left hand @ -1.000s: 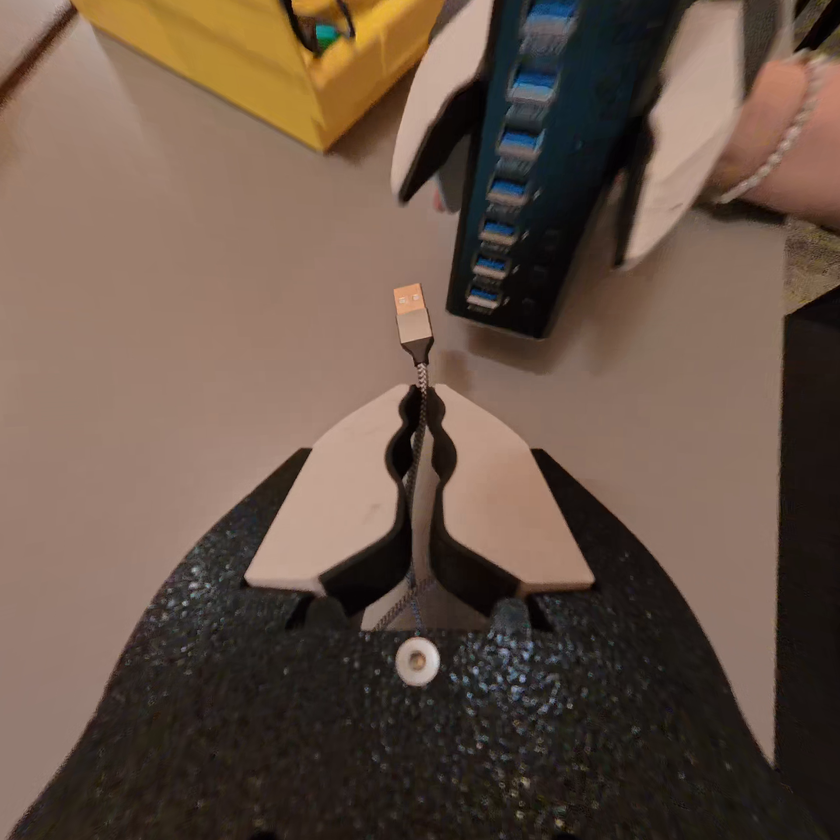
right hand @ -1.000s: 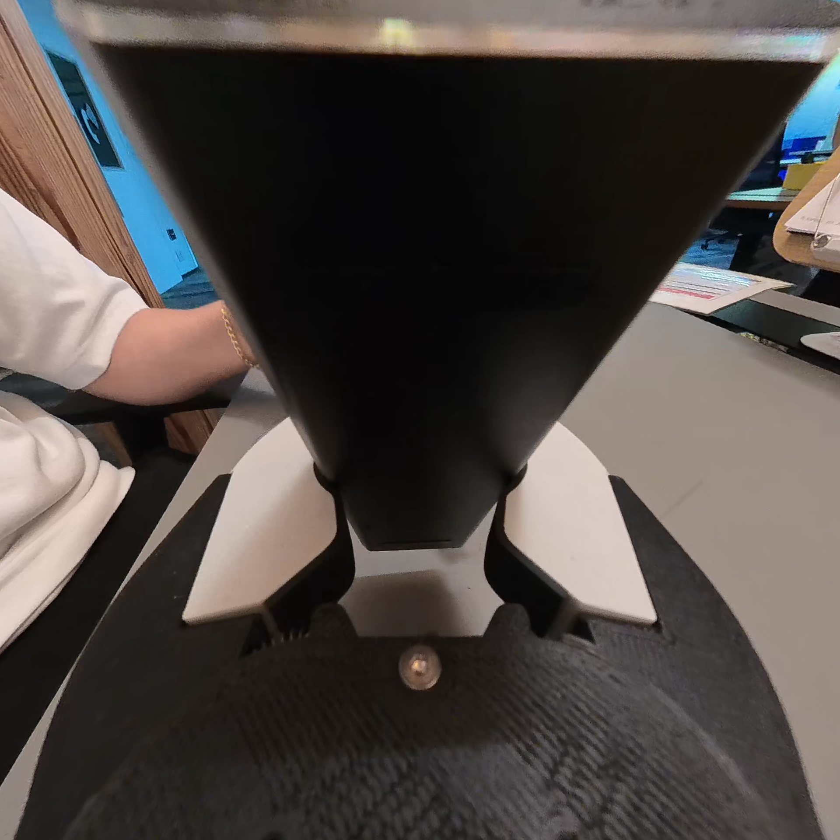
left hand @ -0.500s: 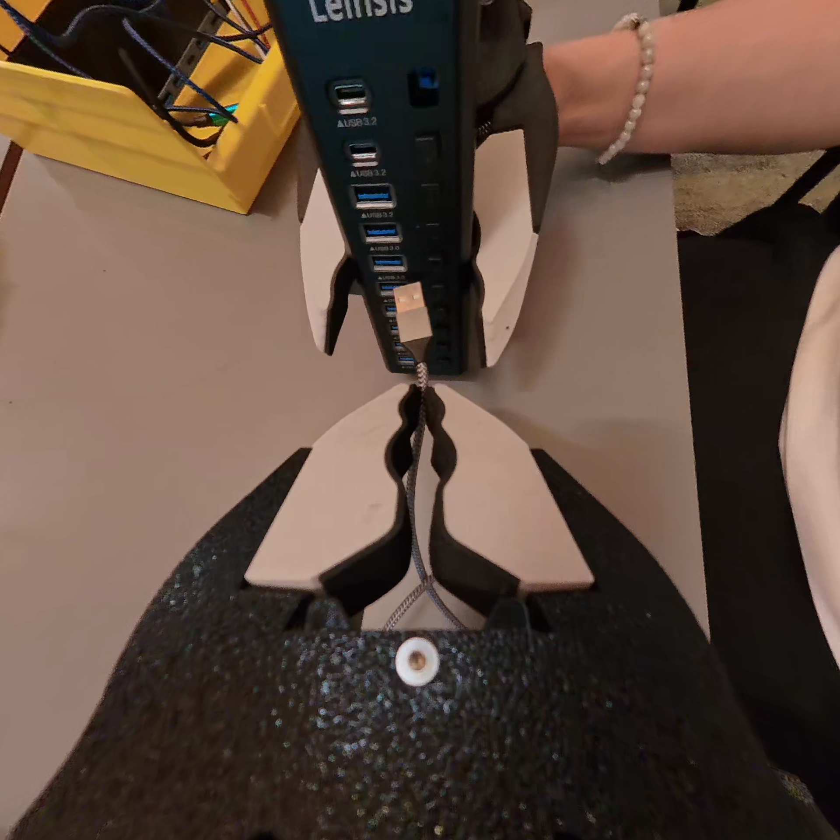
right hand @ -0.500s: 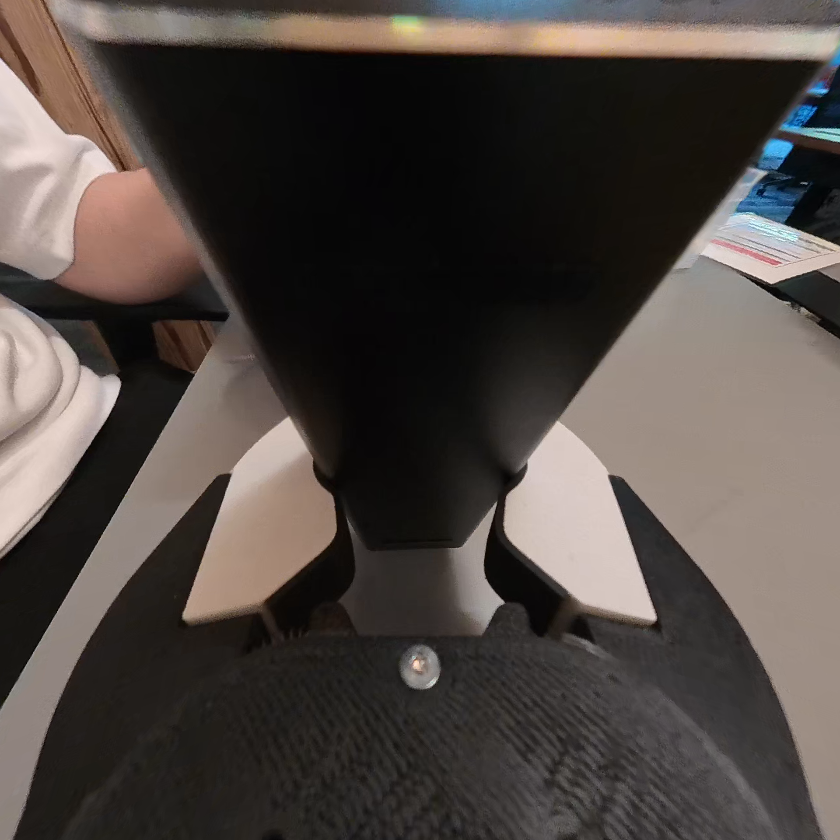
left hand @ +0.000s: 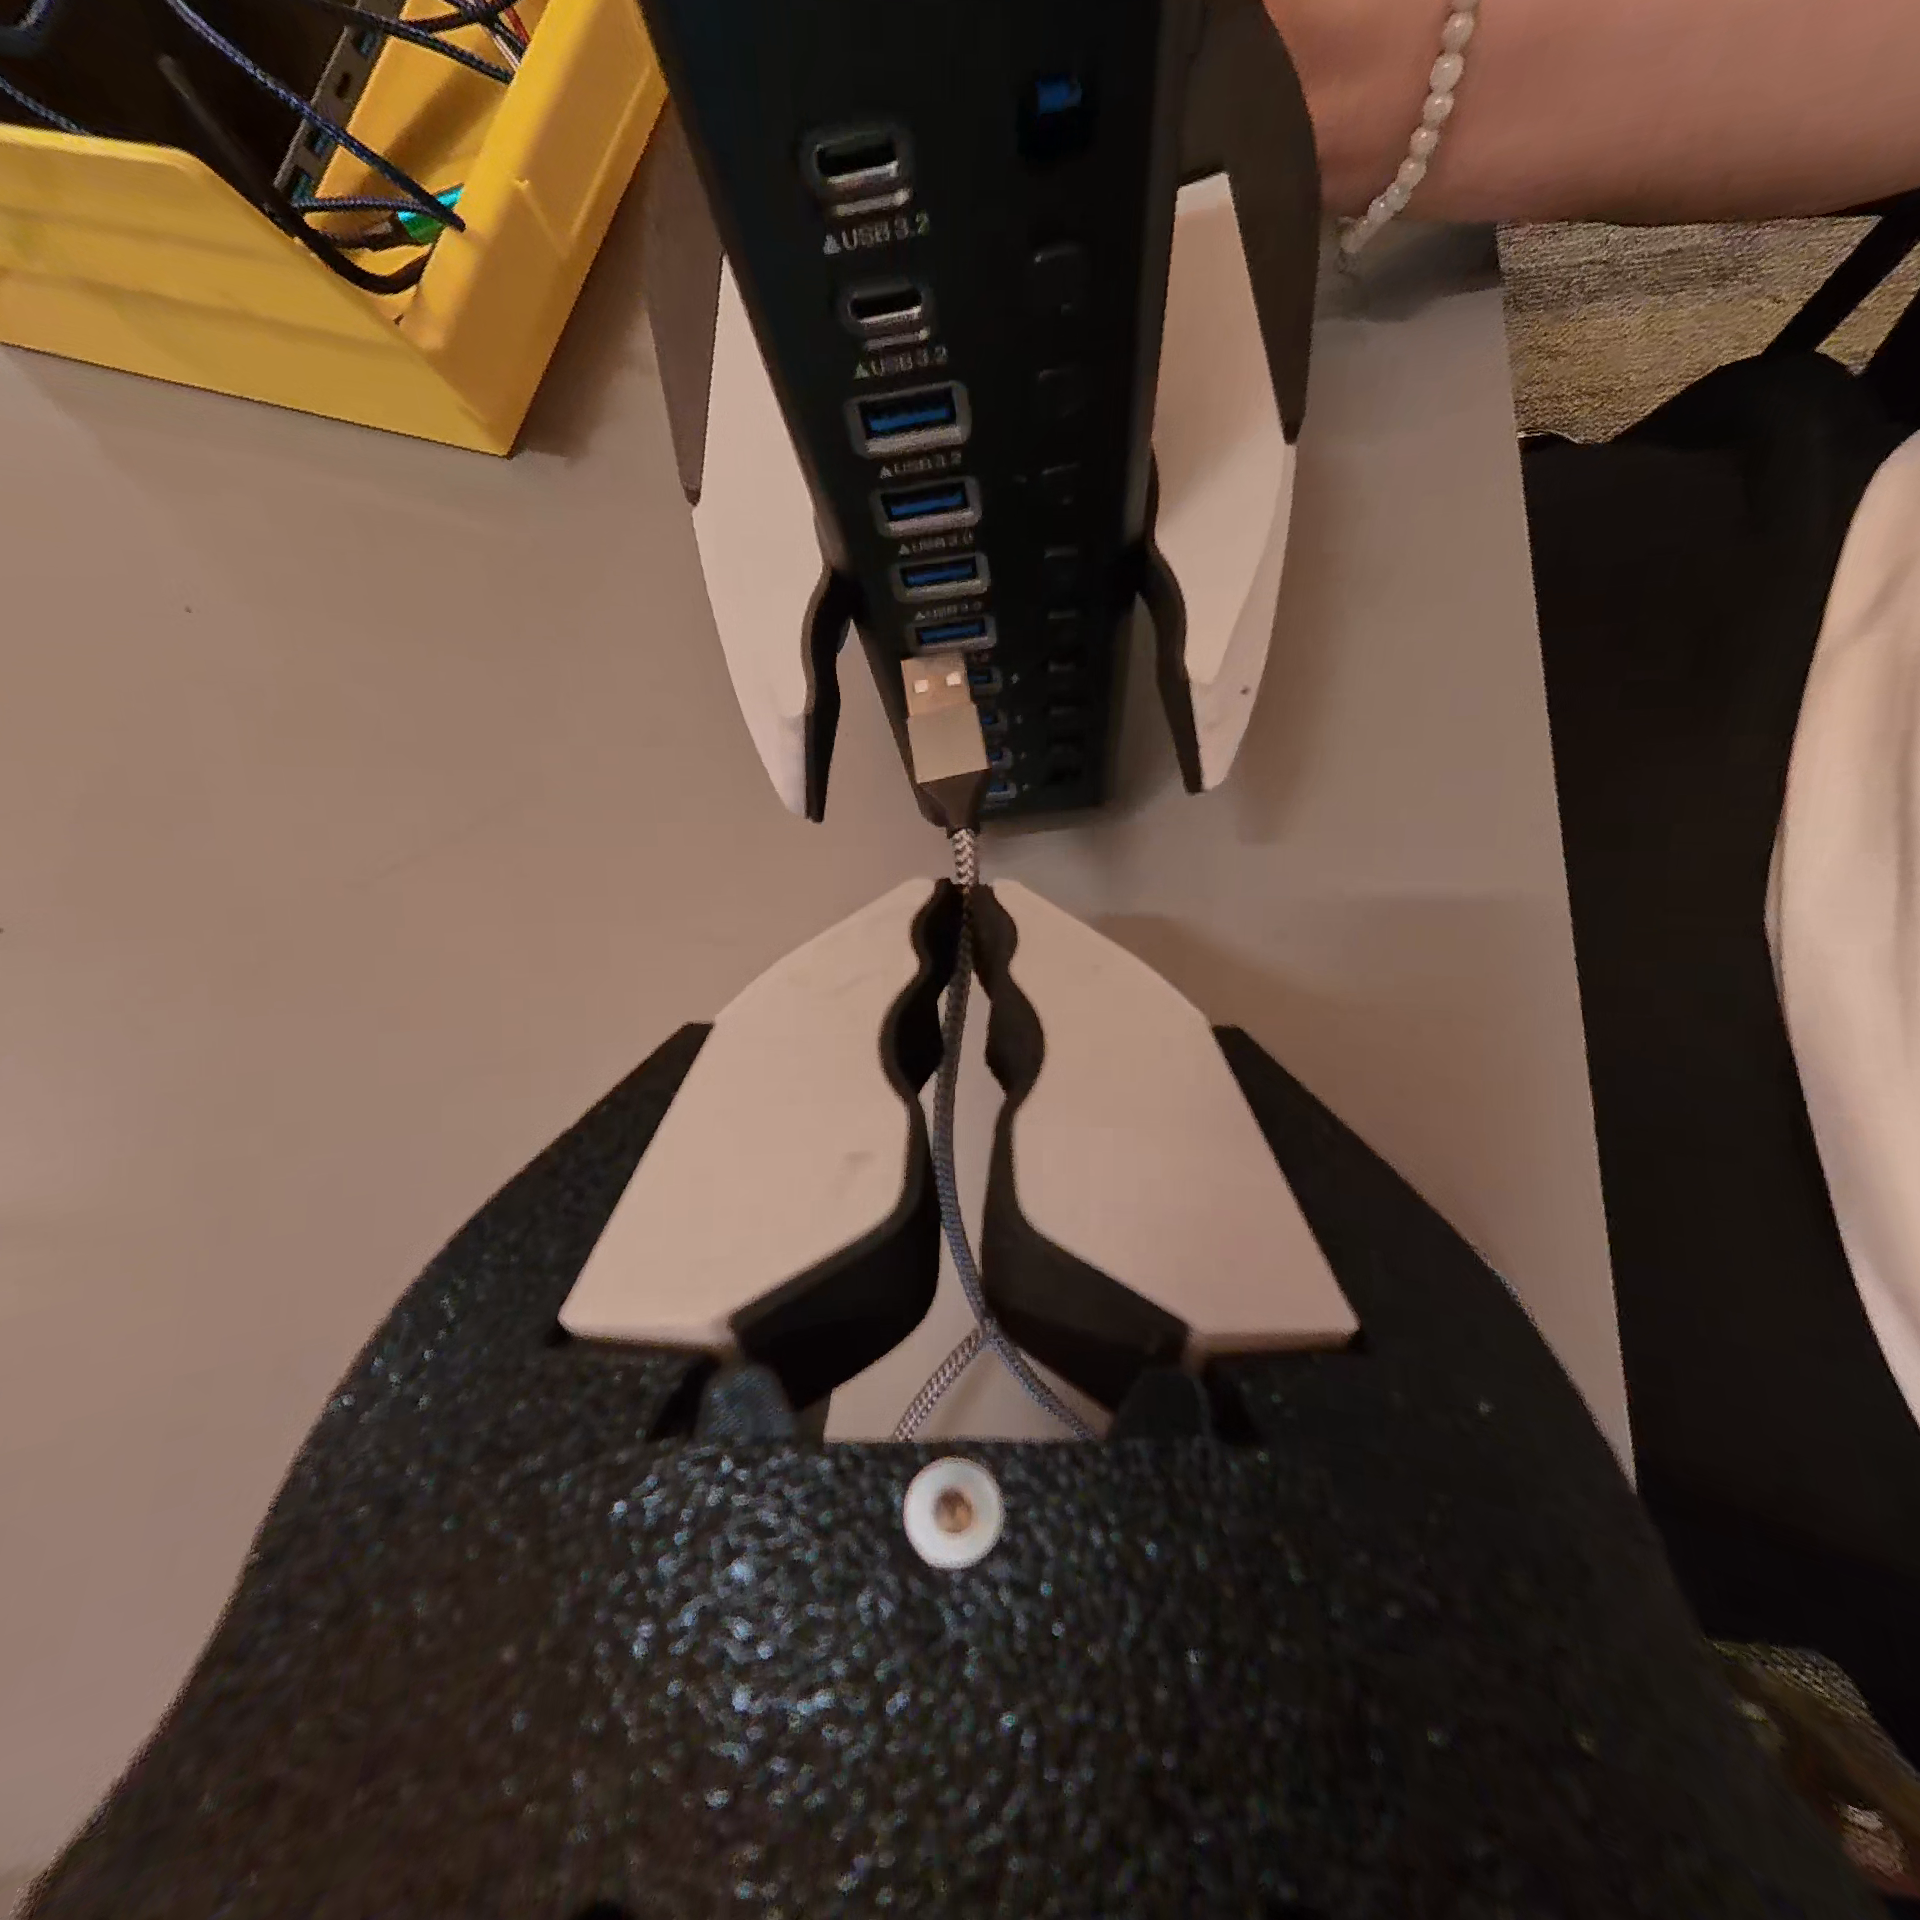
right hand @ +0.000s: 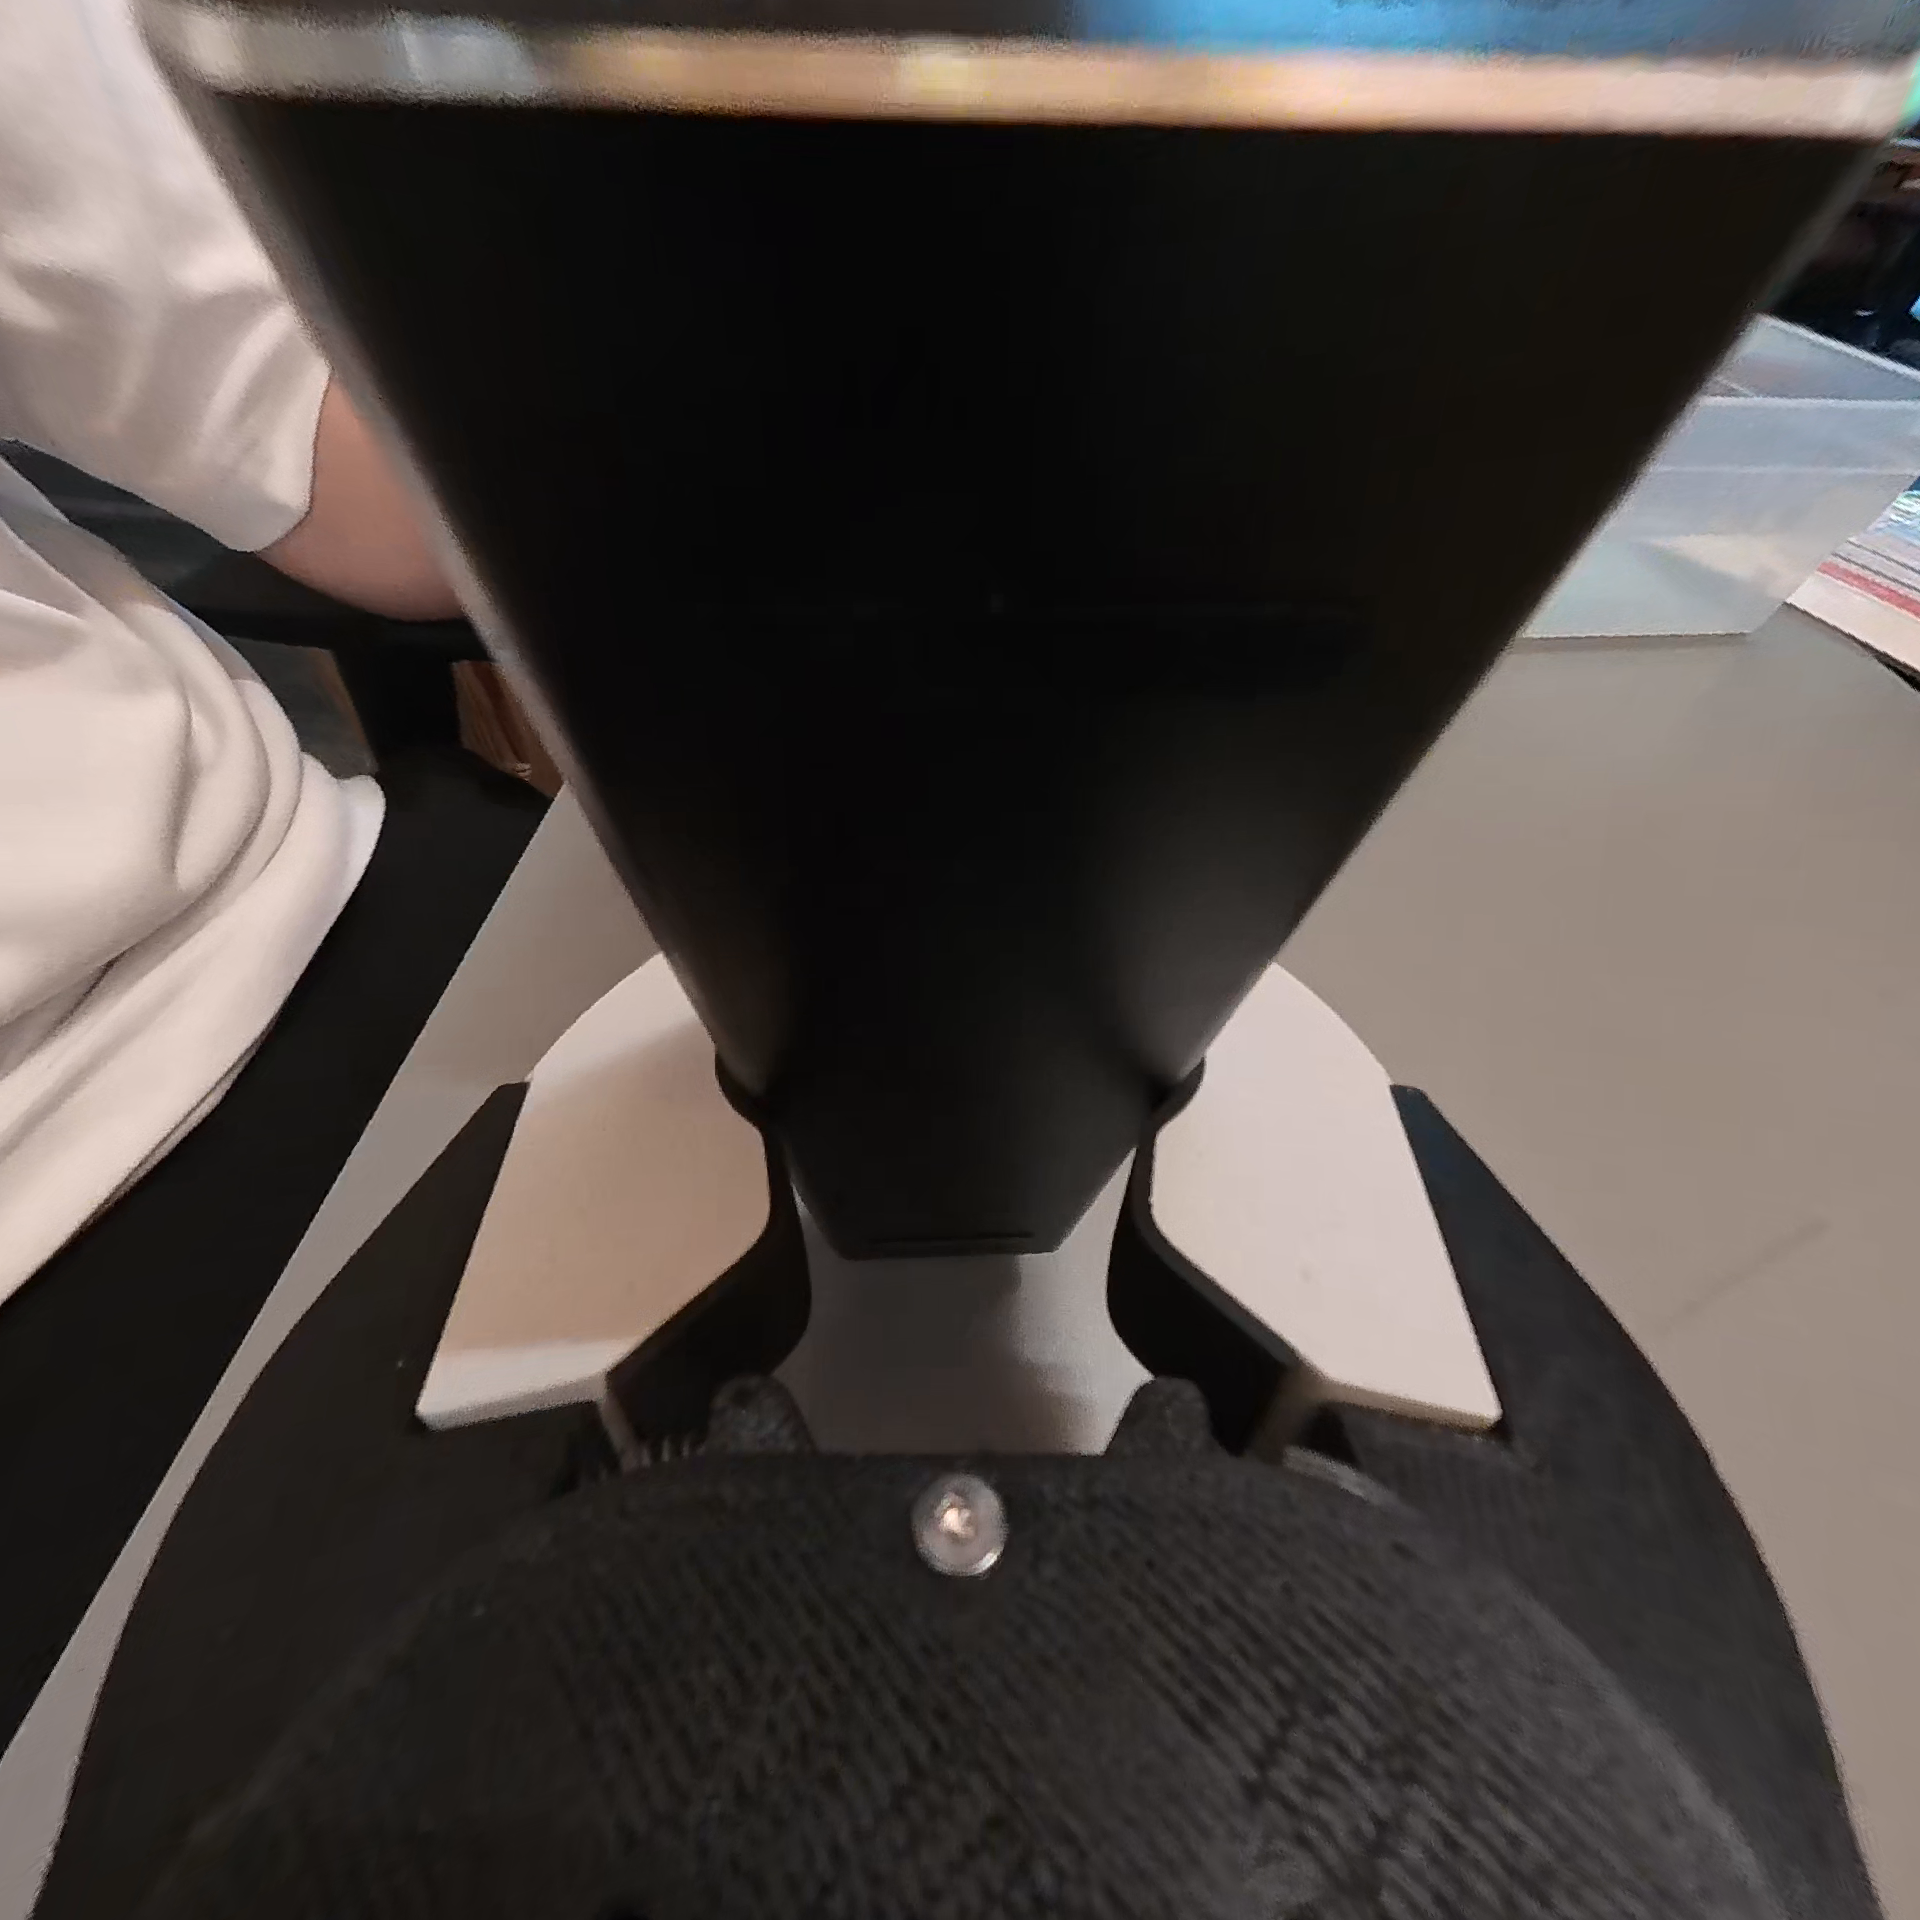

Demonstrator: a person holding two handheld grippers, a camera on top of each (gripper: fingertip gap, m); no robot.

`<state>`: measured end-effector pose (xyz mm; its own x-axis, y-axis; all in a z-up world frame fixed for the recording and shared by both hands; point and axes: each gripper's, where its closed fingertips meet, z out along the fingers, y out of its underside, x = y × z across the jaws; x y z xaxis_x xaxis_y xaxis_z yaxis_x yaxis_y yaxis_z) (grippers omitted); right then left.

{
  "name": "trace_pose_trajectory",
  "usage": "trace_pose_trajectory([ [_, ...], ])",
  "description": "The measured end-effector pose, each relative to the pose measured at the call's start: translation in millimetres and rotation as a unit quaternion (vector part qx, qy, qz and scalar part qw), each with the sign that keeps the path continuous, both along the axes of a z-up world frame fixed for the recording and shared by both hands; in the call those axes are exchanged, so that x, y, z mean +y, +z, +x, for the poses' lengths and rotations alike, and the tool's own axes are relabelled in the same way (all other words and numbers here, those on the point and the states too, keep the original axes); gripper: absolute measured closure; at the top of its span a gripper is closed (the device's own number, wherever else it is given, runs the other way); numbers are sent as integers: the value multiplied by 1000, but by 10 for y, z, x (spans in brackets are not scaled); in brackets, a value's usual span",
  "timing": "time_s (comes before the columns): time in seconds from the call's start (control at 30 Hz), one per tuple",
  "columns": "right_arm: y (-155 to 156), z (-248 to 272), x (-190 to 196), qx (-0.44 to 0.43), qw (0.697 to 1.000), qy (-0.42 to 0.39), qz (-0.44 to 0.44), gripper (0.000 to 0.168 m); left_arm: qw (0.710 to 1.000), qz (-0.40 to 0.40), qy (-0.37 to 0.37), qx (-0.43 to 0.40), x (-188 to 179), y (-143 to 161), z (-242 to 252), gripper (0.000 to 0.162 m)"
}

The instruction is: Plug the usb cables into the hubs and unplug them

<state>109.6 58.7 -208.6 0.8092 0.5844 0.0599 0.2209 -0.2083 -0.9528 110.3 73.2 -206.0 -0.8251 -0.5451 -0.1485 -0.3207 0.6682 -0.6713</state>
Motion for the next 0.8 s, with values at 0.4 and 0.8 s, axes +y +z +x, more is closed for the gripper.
trace_pose_trajectory([
  [0.4, -28, 4, 11, -12, 1000, -7, -8, 96, 1000, 3, 3, -10, -53, 38, 15, 160],
  [0.8, 154, 97, 43, 27, 998, -34, 35, 96, 972, -218, -13, -80, -176, 306, 194, 159],
])
